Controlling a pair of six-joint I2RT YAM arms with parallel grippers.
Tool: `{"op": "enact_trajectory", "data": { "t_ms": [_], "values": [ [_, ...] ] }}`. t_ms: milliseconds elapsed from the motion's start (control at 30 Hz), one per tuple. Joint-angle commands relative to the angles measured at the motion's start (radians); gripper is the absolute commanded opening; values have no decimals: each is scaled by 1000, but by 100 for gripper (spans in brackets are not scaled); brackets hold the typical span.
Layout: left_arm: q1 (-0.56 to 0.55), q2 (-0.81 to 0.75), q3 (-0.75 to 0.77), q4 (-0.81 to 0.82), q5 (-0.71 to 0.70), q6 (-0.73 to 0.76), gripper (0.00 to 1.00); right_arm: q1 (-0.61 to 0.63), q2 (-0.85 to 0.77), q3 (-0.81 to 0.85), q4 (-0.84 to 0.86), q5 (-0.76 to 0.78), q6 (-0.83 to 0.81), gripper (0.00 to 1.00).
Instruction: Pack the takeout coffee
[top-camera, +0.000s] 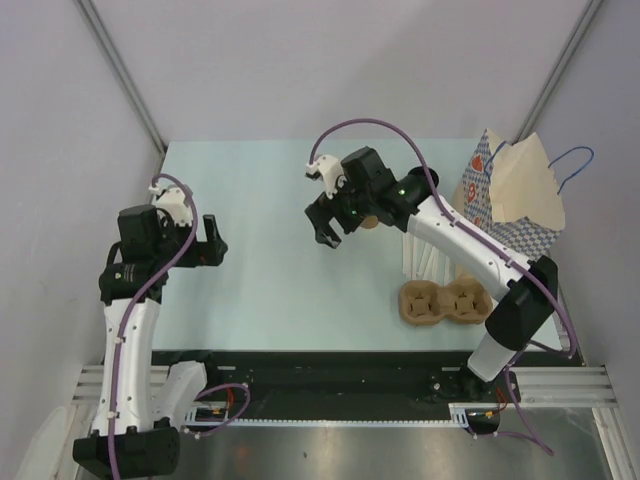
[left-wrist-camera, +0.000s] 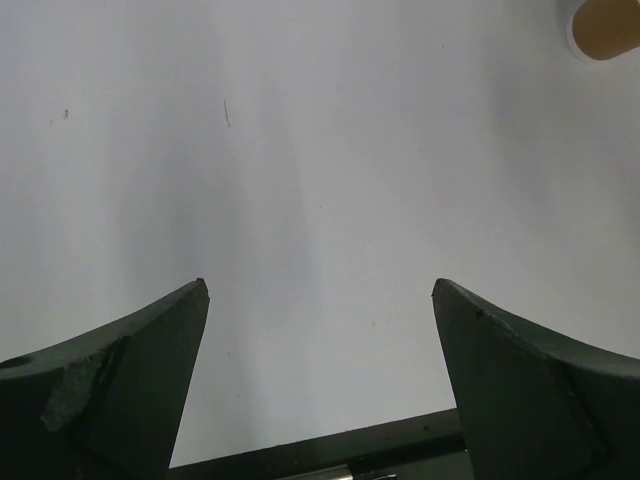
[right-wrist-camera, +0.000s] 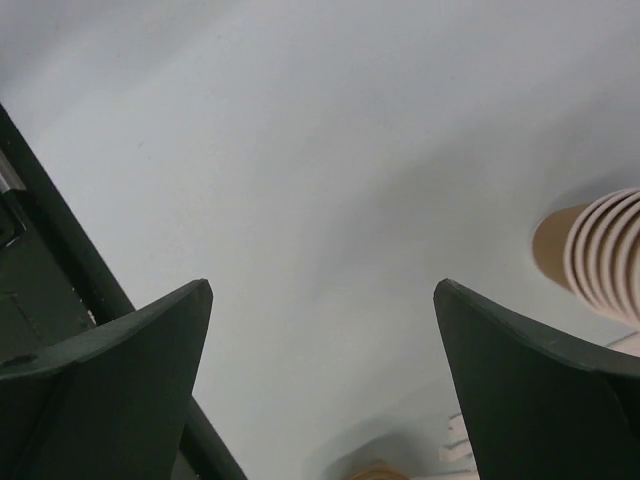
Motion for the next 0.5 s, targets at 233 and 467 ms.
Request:
{"op": "enact_trajectory", "data": {
  "t_ms": [233, 467],
  "values": [
    [-5, 26, 99, 102, -117, 22, 99, -201, 58, 291, -32, 79, 65, 100],
    [-7, 56, 127, 142, -77, 39, 99, -304, 117, 420, -92, 28, 26, 100]
  ]
}}
